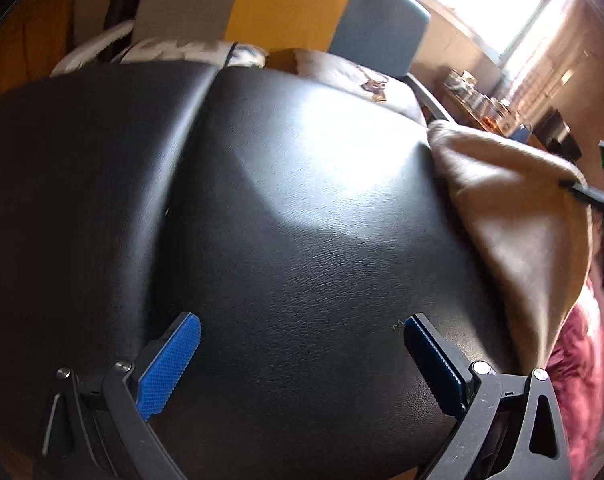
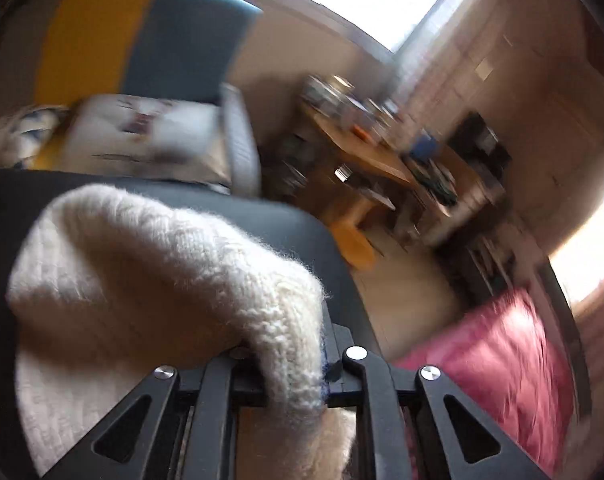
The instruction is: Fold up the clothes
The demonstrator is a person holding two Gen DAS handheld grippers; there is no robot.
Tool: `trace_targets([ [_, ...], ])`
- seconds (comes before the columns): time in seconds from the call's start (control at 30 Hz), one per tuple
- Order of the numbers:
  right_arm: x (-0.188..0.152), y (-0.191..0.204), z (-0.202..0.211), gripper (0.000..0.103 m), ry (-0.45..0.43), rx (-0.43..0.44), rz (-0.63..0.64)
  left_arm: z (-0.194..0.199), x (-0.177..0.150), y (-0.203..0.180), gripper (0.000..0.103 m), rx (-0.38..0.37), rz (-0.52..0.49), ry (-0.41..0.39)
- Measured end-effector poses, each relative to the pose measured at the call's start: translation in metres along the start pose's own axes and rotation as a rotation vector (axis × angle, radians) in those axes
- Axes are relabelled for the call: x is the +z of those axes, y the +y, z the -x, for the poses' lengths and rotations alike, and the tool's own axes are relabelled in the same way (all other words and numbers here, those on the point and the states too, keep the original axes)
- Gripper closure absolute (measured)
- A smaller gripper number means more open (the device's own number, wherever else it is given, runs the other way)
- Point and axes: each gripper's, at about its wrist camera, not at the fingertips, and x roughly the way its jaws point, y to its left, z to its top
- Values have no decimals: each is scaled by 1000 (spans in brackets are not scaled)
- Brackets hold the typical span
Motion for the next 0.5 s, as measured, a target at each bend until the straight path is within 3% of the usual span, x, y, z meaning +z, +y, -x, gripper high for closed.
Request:
trace_targets([
  [0.1,-37,-49,-51,80,151,-12,-161,-2,1,-15,0,-12,-41,-5],
  [0.2,-77,-77,-70,78,216,10,-249,-10,7,-28,0,-76,-41,31],
  [0.3,-104,-83,-49,77,160,92,-278,-16,12,-39,0,-148,-4,78],
  [0.4,-125,-59,-10,75,76,299,-263,-23,23,-57,0,-185,-4,99],
  [0.5,-148,-19,34,72,1,462,-155,-37,38,-90,1,-249,-2,121],
])
